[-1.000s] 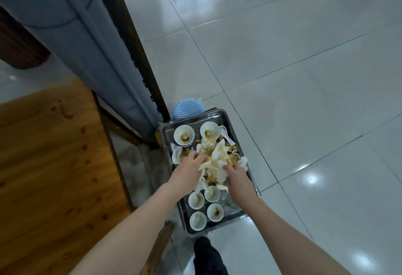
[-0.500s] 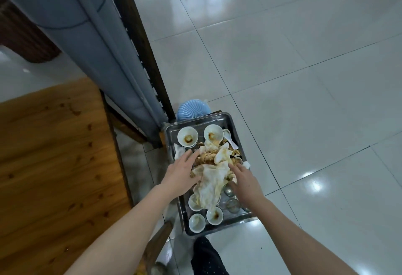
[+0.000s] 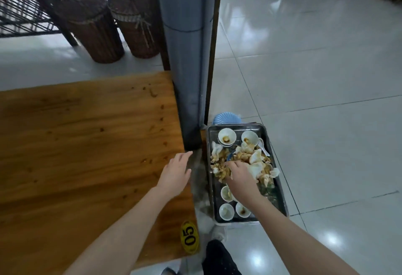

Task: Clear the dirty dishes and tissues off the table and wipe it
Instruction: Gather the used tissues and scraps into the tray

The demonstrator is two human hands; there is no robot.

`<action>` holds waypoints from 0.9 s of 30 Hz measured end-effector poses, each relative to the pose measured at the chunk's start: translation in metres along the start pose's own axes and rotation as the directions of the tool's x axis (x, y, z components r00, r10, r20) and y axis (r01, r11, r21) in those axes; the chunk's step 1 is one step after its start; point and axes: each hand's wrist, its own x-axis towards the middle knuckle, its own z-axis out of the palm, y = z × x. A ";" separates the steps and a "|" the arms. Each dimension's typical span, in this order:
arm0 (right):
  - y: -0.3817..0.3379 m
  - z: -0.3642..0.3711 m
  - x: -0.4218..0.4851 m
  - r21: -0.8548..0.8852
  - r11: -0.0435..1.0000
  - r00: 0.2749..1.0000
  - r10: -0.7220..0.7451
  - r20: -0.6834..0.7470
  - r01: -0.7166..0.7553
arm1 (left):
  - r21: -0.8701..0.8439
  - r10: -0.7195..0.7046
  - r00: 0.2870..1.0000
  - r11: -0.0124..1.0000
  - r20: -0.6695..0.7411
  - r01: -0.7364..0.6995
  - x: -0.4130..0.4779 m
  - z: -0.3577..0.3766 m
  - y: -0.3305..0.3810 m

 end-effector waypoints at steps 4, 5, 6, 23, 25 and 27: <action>-0.049 0.028 -0.029 -0.013 0.997 0.996 -0.082 0.039 0.082 | -0.005 -0.043 0.997 0.999 -0.066 0.043 -0.053 -0.026 -0.048; -0.061 0.035 -0.035 -0.012 0.995 0.994 -0.096 0.051 0.097 | -0.002 -0.059 0.996 0.998 -0.073 0.059 -0.067 -0.031 -0.061; -0.073 0.043 -0.041 -0.010 0.994 0.992 -0.109 0.065 0.110 | 0.010 -0.078 0.994 0.997 -0.081 0.079 -0.080 -0.036 -0.074; -0.214 0.147 -0.107 -0.065 0.927 0.912 -0.348 0.216 0.369 | -0.046 -0.412 0.898 0.911 -0.158 0.410 -0.244 -0.047 -0.213; -0.220 0.157 -0.108 -0.077 0.917 0.898 -0.363 0.249 0.392 | -0.078 -0.406 0.902 0.914 -0.149 0.398 -0.255 -0.040 -0.218; -0.224 0.168 -0.109 -0.084 0.915 0.893 -0.361 0.270 0.395 | -0.098 -0.389 0.908 0.921 -0.155 0.378 -0.263 -0.034 -0.224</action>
